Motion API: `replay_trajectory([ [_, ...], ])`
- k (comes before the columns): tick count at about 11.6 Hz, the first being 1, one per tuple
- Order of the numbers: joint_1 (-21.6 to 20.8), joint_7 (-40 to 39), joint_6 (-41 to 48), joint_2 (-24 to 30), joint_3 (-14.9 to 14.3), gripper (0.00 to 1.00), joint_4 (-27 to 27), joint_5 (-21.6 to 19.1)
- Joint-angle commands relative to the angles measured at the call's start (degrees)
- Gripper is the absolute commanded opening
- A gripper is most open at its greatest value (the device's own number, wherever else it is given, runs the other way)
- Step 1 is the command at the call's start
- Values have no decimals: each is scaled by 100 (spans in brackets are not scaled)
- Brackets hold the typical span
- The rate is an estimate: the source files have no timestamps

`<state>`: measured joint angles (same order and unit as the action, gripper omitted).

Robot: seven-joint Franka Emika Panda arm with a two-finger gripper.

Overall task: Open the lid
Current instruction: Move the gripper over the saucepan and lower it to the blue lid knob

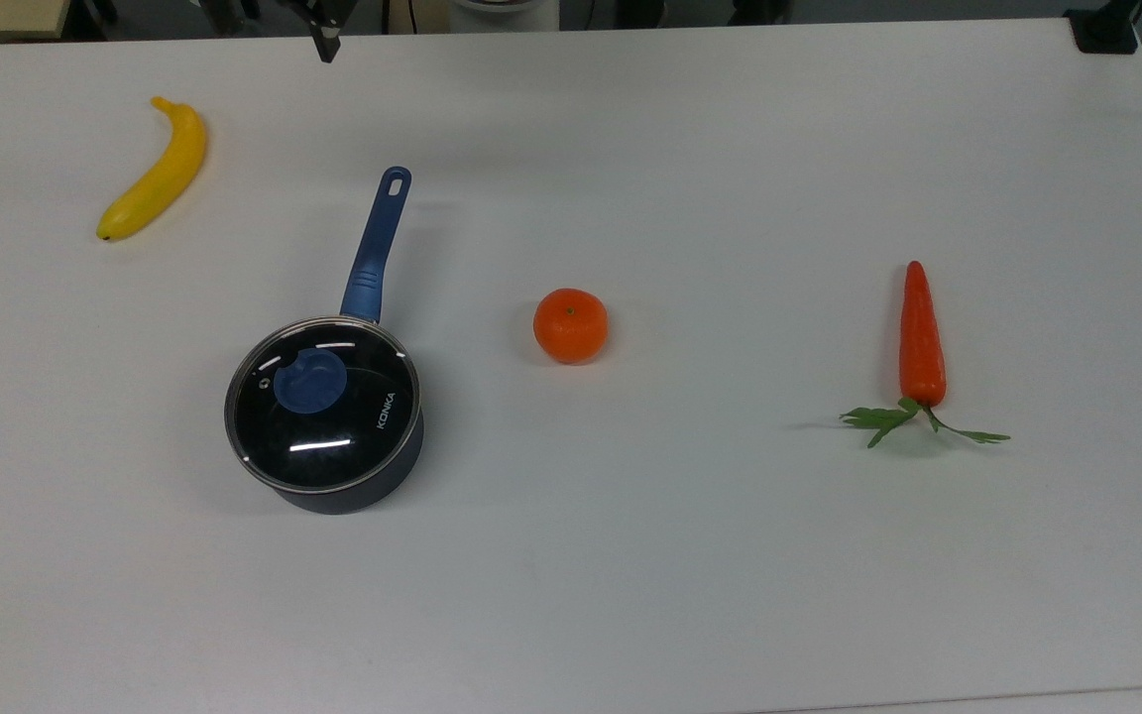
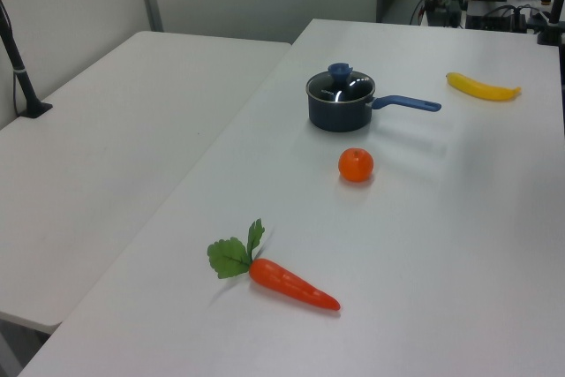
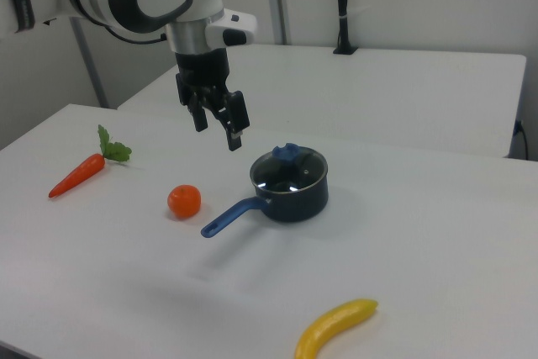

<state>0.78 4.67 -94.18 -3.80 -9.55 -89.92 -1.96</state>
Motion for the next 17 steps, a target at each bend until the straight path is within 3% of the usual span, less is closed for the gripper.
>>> replay_trajectory([
  [1,192,-342,197,90,6,100,148,91],
  [3,256,-370,155,73,-38,100,228,-154],
  [10,476,-379,172,-6,24,100,466,-190],
  [12,432,-309,-177,-295,15,100,527,-226],
  [13,389,-56,-501,-444,41,100,528,-234],
  [15,388,1913,-1362,-996,41,100,746,-156],
  [17,371,2187,-1734,-1559,67,100,931,55],
])
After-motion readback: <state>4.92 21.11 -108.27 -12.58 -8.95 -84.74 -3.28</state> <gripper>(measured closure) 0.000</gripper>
